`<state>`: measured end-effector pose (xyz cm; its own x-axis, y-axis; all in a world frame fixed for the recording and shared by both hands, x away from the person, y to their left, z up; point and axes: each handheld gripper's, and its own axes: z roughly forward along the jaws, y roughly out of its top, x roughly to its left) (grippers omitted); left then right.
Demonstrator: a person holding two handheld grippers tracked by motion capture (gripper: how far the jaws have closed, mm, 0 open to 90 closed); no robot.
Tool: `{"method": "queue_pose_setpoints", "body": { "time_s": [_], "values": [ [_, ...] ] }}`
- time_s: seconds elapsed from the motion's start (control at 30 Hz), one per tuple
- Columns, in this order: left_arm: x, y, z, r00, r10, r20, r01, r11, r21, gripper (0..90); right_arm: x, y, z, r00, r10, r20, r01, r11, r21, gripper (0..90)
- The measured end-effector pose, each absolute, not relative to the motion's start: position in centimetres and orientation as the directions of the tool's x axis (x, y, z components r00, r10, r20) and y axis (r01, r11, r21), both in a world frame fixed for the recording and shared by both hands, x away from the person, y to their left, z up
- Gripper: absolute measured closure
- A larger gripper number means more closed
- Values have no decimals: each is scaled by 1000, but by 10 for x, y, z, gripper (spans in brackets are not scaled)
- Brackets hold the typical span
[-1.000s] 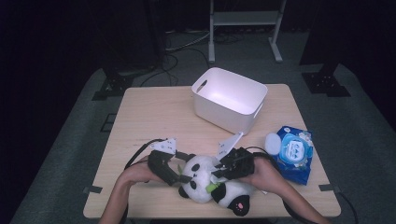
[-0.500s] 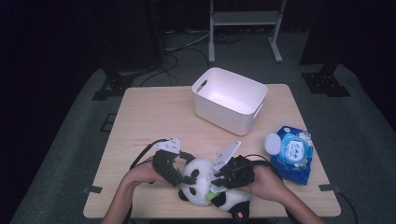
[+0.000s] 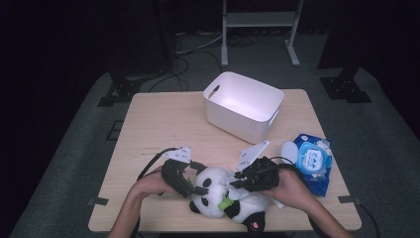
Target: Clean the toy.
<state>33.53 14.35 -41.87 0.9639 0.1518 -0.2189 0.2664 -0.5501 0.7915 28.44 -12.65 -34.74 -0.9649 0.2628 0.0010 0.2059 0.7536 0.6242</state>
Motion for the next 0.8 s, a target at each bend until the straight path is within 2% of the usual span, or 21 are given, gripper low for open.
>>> {"method": "queue_pose_setpoints", "body": {
  "time_s": [0.37, 0.8],
  "values": [
    [334, 144, -418, 966, 150, -211, 259, -556, 790, 57, 291, -166, -328, -931, 364, -34, 253, 709, 658, 804],
    [333, 144, -417, 969, 139, -203, 246, -564, 789, 58, 292, -210, -338, -892, 450, 32, 359, 665, 655, 804]
  ]
}}
